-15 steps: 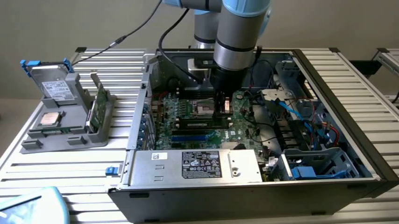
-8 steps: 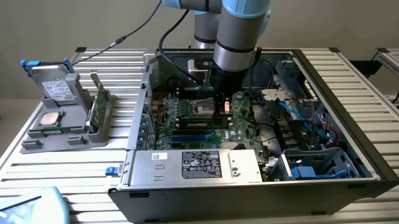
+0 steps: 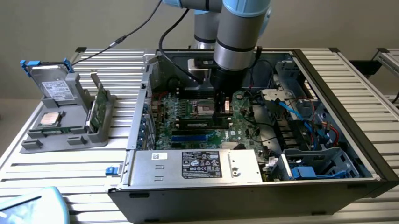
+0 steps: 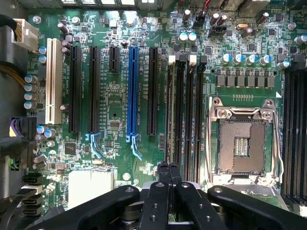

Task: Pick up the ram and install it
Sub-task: 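Press down the ram until it locks into place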

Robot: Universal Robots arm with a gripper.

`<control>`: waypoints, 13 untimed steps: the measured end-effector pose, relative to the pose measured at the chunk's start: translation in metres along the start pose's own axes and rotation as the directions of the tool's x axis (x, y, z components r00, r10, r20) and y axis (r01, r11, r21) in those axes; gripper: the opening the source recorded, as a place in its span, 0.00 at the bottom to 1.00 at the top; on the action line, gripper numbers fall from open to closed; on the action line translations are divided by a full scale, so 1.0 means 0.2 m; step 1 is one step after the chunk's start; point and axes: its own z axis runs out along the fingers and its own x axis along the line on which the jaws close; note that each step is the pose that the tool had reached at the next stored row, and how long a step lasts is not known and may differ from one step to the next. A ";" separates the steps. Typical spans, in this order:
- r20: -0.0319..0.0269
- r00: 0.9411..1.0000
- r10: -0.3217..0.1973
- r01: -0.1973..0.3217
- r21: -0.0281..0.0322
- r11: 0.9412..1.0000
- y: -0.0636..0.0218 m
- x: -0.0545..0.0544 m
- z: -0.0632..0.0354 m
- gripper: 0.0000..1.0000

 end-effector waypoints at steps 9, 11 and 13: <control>0.000 1.000 0.011 -0.011 0.002 1.000 -0.008 -0.02 0.000 0.11; 0.001 1.000 0.014 -0.014 0.003 1.000 -0.008 -0.02 -0.001 0.11; 0.001 1.000 0.015 -0.015 0.003 1.000 -0.008 -0.02 0.001 0.11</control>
